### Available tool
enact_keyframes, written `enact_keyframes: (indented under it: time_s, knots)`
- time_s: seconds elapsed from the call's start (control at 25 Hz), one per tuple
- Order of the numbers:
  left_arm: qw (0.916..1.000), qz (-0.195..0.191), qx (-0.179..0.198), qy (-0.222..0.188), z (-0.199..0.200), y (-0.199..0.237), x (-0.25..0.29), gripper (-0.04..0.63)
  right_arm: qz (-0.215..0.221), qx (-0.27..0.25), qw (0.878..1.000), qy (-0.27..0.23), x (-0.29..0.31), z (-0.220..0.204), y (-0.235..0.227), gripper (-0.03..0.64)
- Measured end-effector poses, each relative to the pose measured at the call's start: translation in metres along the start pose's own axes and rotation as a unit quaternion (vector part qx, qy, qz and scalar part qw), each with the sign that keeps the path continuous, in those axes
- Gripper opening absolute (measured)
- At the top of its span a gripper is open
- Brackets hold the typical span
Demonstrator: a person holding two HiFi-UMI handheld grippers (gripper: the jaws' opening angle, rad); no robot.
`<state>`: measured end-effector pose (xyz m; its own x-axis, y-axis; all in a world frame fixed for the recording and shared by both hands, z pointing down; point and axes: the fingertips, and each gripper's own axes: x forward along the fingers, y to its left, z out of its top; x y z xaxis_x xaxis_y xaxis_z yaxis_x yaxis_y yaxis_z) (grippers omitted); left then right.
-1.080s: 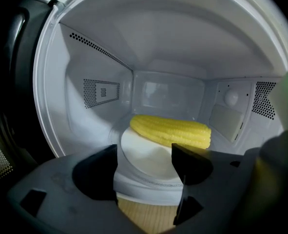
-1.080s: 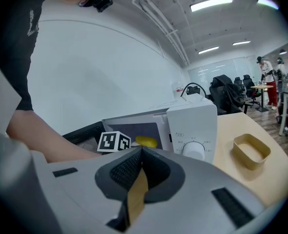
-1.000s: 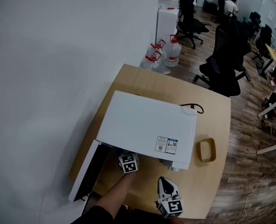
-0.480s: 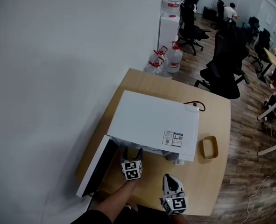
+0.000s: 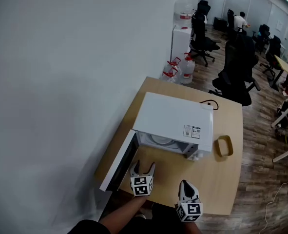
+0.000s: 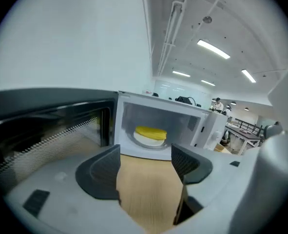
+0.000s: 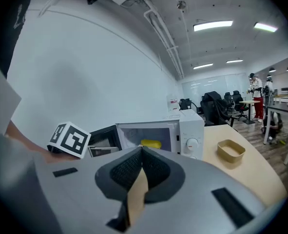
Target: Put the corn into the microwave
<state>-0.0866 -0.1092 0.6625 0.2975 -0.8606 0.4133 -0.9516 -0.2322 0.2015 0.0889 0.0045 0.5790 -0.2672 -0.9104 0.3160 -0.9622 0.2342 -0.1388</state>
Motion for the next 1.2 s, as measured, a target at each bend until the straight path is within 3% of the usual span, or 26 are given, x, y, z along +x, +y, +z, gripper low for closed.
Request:
enact_keyframes:
  time_s: [0.24,0.44,0.56,0.76,0.88,1.08,1.2]
  knots:
    - [0.9973,-0.049,0.021,-0.051,0.035,-0.019,-0.099,0.318,-0.001,-0.014,1.000,-0.010,-0.042,0.001,0.043,0.058]
    - [0.9914,-0.095,-0.003,-0.090,0.052,-0.031,-0.192,0.303,-0.009,-0.018,1.000,-0.022,-0.084,0.010,0.083,0.060]
    - [0.9861,-0.119,-0.021,-0.114,0.056,-0.035,-0.235,0.151,-0.019,-0.017,0.999,-0.024,-0.107,0.014,0.101,0.058]
    - [0.9794,-0.151,-0.056,-0.121,0.049,-0.036,-0.284,0.062,-0.025,-0.036,0.998,-0.033,-0.139,0.025,0.127,0.058]
    - [0.9801,-0.150,-0.027,-0.127,0.047,-0.034,-0.301,0.025,-0.027,-0.050,0.998,-0.038,-0.151,0.030,0.133,0.058]
    - [0.9802,-0.135,0.046,-0.137,0.054,-0.031,-0.325,0.018,-0.024,-0.047,0.998,-0.042,-0.163,0.035,0.141,0.060]
    - [0.9805,-0.125,0.060,-0.139,0.056,-0.028,-0.332,0.018,-0.018,-0.050,0.997,-0.047,-0.168,0.037,0.144,0.058]
